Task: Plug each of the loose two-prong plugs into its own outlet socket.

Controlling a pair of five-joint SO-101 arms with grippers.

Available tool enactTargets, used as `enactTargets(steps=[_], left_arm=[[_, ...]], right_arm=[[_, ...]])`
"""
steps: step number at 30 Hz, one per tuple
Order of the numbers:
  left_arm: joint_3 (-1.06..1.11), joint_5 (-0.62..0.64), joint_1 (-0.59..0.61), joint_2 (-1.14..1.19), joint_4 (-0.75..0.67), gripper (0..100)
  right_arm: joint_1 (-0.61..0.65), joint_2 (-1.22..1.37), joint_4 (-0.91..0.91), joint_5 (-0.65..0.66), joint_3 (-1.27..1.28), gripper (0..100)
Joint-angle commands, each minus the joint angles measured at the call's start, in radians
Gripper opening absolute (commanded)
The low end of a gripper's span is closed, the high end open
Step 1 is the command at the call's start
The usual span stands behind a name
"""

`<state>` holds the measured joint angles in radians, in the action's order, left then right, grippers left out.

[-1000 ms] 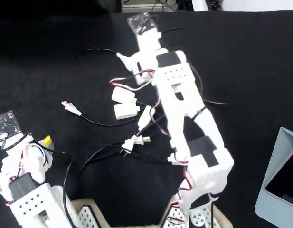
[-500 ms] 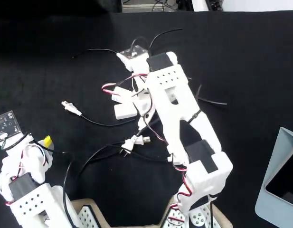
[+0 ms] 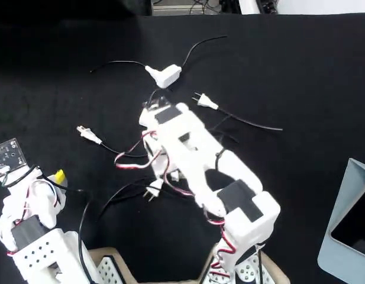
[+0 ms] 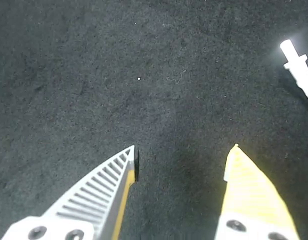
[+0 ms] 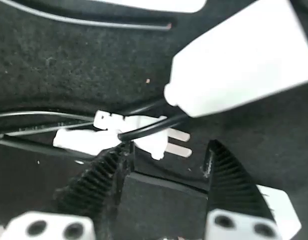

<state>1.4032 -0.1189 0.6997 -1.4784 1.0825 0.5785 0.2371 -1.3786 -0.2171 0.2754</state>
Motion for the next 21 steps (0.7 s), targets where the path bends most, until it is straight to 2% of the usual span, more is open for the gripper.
enactTargets(steps=[1,8,16,18,21], left_arm=[[-0.002,0.000,0.001,-0.009,-0.020,29],[-0.002,0.000,0.001,-0.009,-0.021,29],[-0.002,0.000,0.001,-0.009,-0.021,29],[-0.002,0.000,0.001,-0.009,-0.021,29],[-0.002,0.000,0.001,-0.009,-0.021,29]], right_arm=[[0.018,-0.051,0.068,-0.038,0.008,22.9],[0.020,-0.110,0.074,-0.040,-0.007,22.9],[0.020,-0.337,0.057,-0.031,0.038,20.9],[0.021,-0.395,0.058,0.025,0.084,18.1],[0.020,-0.463,0.066,0.227,0.165,16.5]])
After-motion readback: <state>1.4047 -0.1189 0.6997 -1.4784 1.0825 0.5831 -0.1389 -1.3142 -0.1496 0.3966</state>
